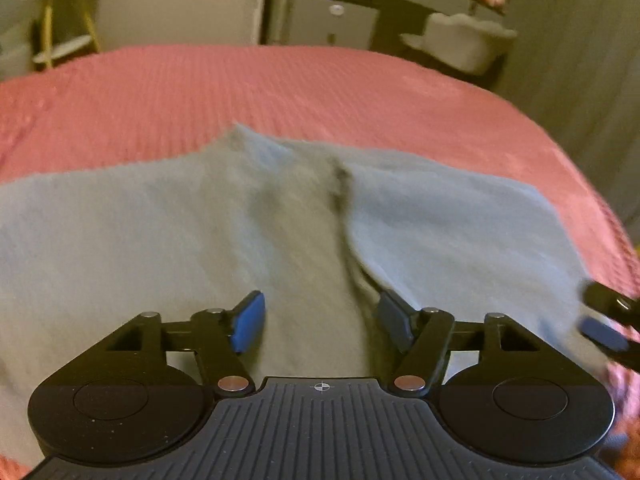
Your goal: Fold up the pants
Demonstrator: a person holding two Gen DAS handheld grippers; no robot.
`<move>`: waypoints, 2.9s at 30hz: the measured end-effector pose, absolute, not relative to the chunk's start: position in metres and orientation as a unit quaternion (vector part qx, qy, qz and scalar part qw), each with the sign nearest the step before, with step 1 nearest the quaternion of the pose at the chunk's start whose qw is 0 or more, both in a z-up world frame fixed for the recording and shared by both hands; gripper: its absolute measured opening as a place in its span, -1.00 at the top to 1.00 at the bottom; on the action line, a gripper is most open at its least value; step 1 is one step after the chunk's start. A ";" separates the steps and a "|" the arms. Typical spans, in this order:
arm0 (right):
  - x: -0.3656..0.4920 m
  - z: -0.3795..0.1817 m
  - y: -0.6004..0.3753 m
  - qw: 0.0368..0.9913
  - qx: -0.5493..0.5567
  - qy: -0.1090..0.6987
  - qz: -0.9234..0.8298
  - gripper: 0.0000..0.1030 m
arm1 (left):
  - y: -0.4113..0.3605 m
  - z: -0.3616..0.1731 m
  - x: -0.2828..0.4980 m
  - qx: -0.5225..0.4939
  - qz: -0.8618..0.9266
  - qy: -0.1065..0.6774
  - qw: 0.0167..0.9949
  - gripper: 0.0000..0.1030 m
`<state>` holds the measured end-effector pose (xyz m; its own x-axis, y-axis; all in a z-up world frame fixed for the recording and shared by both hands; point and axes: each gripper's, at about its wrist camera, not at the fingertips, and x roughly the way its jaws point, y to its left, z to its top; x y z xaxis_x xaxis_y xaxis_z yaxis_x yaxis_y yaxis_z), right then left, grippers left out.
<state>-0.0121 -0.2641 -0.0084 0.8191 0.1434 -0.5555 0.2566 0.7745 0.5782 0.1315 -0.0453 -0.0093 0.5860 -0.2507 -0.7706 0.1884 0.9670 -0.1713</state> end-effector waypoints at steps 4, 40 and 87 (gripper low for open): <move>-0.012 -0.008 -0.262 0.894 0.327 0.304 -0.032 -0.66 | -0.073 -0.018 0.125 0.011 -0.138 0.445 0.885 -0.45; -0.012 -0.010 -0.261 0.894 0.323 0.310 -0.032 -0.66 | -0.058 -0.028 0.128 -0.079 -0.193 0.479 0.853 0.48; -0.040 0.001 -0.272 0.866 0.353 0.333 -0.122 -0.66 | -0.065 -0.020 0.100 -0.002 -0.170 0.445 0.879 0.33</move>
